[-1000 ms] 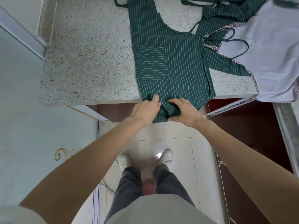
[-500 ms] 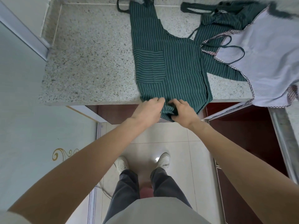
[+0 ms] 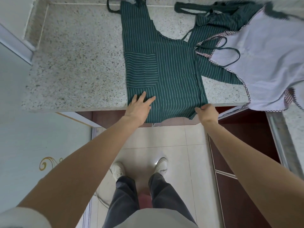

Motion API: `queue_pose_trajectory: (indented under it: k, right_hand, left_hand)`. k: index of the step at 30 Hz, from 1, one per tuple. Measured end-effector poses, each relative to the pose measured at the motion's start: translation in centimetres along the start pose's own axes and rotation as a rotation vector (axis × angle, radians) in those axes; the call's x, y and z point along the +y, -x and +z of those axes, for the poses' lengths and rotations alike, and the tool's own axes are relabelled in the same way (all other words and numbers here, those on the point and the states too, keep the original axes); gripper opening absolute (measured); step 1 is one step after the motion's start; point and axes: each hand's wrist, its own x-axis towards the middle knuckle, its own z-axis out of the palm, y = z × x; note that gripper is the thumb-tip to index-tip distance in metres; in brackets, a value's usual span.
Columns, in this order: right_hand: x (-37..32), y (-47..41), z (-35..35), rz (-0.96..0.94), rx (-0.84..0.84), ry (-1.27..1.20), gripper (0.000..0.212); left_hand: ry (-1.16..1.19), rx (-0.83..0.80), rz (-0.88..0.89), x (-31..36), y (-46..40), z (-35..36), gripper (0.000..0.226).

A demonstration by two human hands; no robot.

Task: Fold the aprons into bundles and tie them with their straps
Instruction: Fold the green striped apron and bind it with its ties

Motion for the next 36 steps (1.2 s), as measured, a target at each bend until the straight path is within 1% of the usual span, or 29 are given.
queue_pose_trajectory:
  k: [2,3,5,8,10,12,15,16,19,24,25,26,28,29,30,31,32,34,35,36]
  right_hand:
    - [0.4,-0.8,0.3,-0.013,0.051,-0.030,0.023]
    - [0.3,-1.0,0.3,-0.017,0.068,-0.059,0.025]
    - [0.1,-1.4,0.3,-0.014,0.083,-0.080,0.030]
    - [0.1,-2.2,0.2,-0.090,0.093,-0.031,0.023]
    - [0.0,-2.6,0.0,-0.099,0.087,-0.035,0.024]
    - [-0.4,-2.7,-0.3,-0.092,0.068,-0.044,0.031]
    - [-1.2,-2.8,-0.9,-0.056,-0.003,-0.025,0.040]
    - [-1.3,-3.0,-1.0,-0.054,-0.025,0.009,0.040]
    - [-1.8,-3.7,-1.3,-0.098,-0.058,0.132,0.028]
    - [-2.8,-4.6,-2.3,-0.120,-0.038,0.078,0.014]
    - [-2.9,-4.7,-2.6,-0.104,-0.051,0.069,0.013]
    - [-3.1,-4.6,-3.0,-0.082,-0.072,0.054,0.017]
    - [-3.3,-5.2,-3.6,-0.004,-0.125,-0.006,0.026]
    - [-3.3,-5.5,-3.8,0.036,-0.151,-0.046,0.023]
    - [-3.3,-5.9,-4.0,0.069,-0.171,-0.096,0.016]
    - [-3.1,-6.3,-4.1,0.100,-0.180,-0.151,0.008]
    - [-2.9,-6.6,-4.0,0.131,-0.188,-0.187,0.008]
    - [-2.6,-6.9,-4.0,0.160,-0.192,-0.206,0.021]
    - [-2.4,-7.0,-4.0,0.157,-0.188,-0.202,0.027]
    - [-2.4,-7.0,-4.0,0.149,-0.183,-0.199,0.031]
  left_hand:
    - [-0.008,0.007,-0.051,0.6,-0.6,-0.1,0.077]
    - [-0.025,0.026,-0.065,0.9,-0.8,-0.3,0.080]
    - [-0.068,0.084,-0.065,1.3,-1.3,-0.6,0.070]
    - [-0.094,0.153,-0.086,1.6,-1.7,-0.5,0.055]
    - [-0.089,0.170,-0.099,1.6,-1.7,-0.3,0.051]
    - [-0.090,0.187,-0.099,1.6,-1.7,-0.2,0.046]
    - [-0.118,0.219,-0.089,1.6,-1.7,-0.2,0.044]
    - [-0.119,0.226,-0.092,1.7,-1.7,-0.3,0.043]
    - [-0.128,0.236,-0.102,1.7,-1.8,-0.5,0.042]
    - [-0.147,0.234,-0.127,1.5,-1.8,-0.7,0.042]
    - [-0.125,0.228,-0.124,1.5,-1.8,-0.7,0.042]
    - [-0.075,0.227,-0.129,1.4,-1.9,-0.6,0.041]
    - [0.126,0.276,-0.191,1.0,-1.9,-0.7,0.038]
    - [0.230,0.327,-0.245,0.9,-2.0,-0.8,0.037]
    - [0.310,0.371,-0.311,0.8,-2.1,-0.8,0.037]
    - [0.368,0.395,-0.386,0.7,-2.2,-1.0,0.038]
    - [0.419,0.396,-0.474,0.7,-2.4,-1.2,0.040]
    - [0.530,0.366,-0.652,0.2,-3.3,-1.3,0.046]
    - [0.600,0.355,-0.703,-0.2,-3.8,-1.4,0.047]
    - [0.669,0.344,-0.709,-0.5,-4.3,-1.4,0.045]
